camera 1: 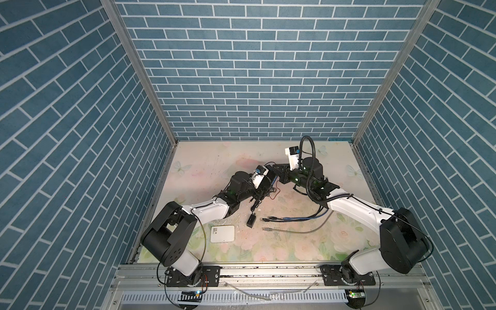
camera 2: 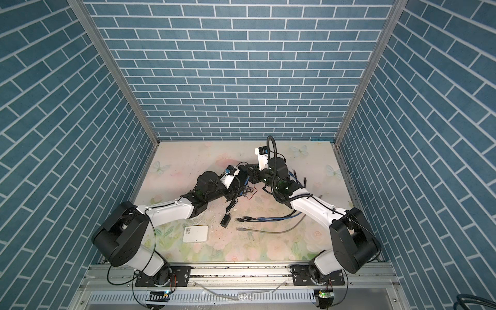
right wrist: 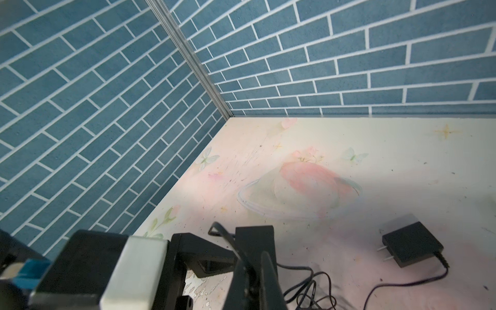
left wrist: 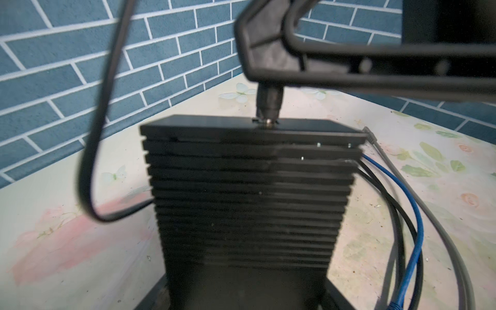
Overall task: Insert the plug into the switch port
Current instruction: 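Push the plug into the switch port with the right gripper while the left holds it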
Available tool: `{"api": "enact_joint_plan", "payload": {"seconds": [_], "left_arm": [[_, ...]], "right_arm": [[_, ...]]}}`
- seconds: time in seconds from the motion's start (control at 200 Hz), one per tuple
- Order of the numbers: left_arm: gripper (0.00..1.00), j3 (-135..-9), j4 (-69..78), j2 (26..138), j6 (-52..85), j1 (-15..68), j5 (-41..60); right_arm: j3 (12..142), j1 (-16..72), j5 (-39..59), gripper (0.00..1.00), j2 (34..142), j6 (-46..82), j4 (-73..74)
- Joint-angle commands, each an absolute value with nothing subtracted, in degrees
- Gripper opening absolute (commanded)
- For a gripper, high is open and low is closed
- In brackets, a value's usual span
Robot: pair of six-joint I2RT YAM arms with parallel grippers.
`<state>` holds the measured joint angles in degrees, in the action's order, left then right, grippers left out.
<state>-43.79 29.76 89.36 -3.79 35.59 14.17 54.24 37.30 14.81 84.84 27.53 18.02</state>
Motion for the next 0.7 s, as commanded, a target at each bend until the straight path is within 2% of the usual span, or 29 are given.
{"api": "enact_joint_plan", "payload": {"seconds": [0.0,0.37,0.535,0.695], "left_arm": [[0.09,-52.3,54.3,82.9,-3.4,35.0,10.0],[0.10,-53.5,49.2,83.2,-3.5,35.0,12.5],[0.15,-52.7,37.9,83.1,-1.7,35.0,15.8],[0.14,-55.2,18.3,82.9,-0.2,35.0,18.2]], "right_arm": [[50.9,40.9,19.3,0.00,90.0,30.9,-6.5],[51.9,41.6,19.8,0.00,90.6,31.5,-5.4],[54.2,41.6,17.4,0.00,91.5,31.2,-5.8],[56.0,41.2,15.8,0.00,92.1,31.0,-6.8]]}}
